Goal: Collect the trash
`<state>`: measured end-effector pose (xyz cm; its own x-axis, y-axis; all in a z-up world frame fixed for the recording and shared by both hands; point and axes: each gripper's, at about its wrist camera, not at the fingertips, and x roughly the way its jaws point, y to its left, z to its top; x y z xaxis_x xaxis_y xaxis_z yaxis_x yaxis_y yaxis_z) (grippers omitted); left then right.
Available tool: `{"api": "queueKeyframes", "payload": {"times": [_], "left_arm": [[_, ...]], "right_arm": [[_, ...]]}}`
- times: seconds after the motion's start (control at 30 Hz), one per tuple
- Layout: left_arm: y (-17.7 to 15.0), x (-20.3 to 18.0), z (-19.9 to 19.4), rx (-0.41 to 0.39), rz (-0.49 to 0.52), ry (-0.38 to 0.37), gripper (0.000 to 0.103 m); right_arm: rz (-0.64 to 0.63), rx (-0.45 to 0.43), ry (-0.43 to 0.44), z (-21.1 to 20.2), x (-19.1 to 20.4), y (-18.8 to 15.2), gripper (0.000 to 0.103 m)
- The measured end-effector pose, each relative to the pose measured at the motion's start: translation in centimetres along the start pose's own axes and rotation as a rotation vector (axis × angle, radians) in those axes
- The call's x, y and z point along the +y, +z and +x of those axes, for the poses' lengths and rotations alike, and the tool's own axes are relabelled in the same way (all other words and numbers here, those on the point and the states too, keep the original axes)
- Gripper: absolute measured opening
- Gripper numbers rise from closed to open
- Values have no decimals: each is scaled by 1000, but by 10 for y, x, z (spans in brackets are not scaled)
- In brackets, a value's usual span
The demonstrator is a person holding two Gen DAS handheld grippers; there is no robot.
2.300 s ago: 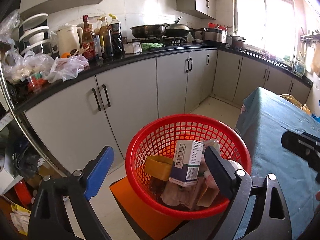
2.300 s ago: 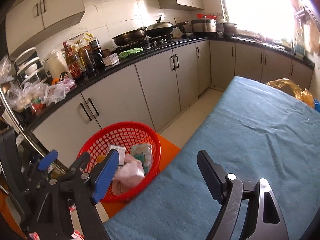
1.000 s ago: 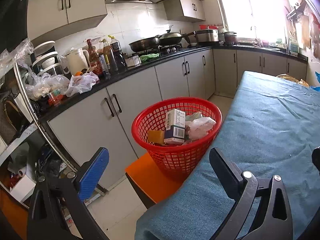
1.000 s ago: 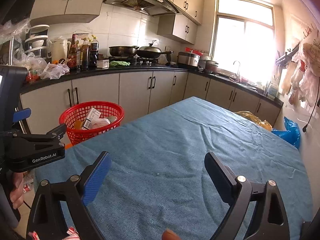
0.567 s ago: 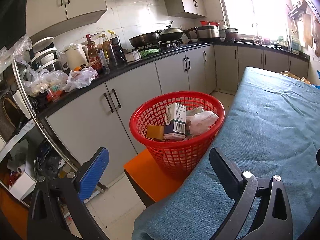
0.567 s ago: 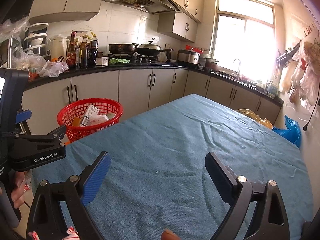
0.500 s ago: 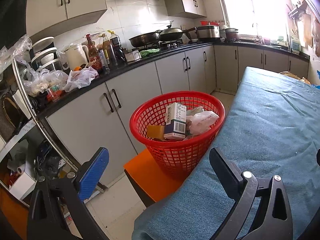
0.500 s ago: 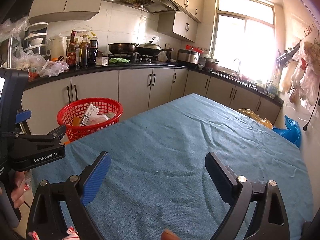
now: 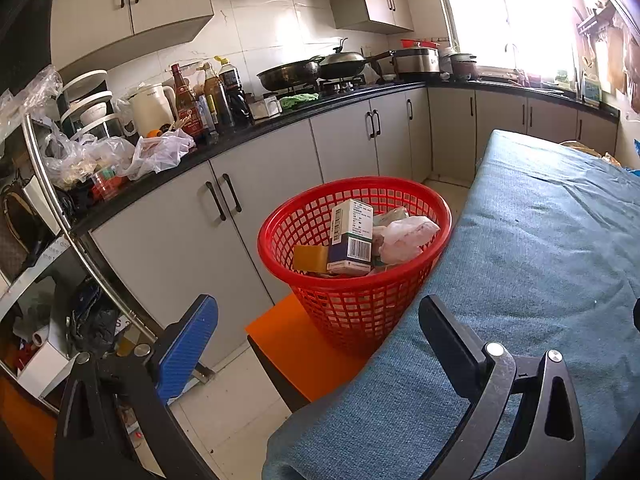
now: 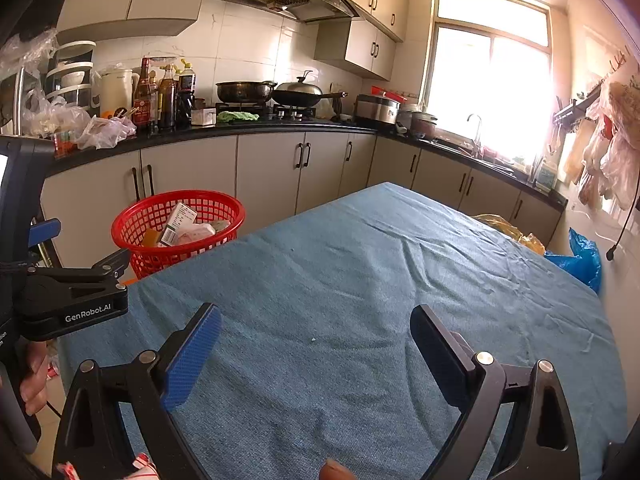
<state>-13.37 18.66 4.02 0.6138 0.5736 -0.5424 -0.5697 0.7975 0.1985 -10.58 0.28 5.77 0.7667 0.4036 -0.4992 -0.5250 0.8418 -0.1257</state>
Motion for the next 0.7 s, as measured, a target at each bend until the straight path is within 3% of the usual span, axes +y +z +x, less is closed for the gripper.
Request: {"api": "queueKeyframes", "payload": {"times": [0.7], "left_arm": [[-2,-1,1,0,4,0,100]], "right_arm": [[-6,8,-4,1,-1,-3,98]]}}
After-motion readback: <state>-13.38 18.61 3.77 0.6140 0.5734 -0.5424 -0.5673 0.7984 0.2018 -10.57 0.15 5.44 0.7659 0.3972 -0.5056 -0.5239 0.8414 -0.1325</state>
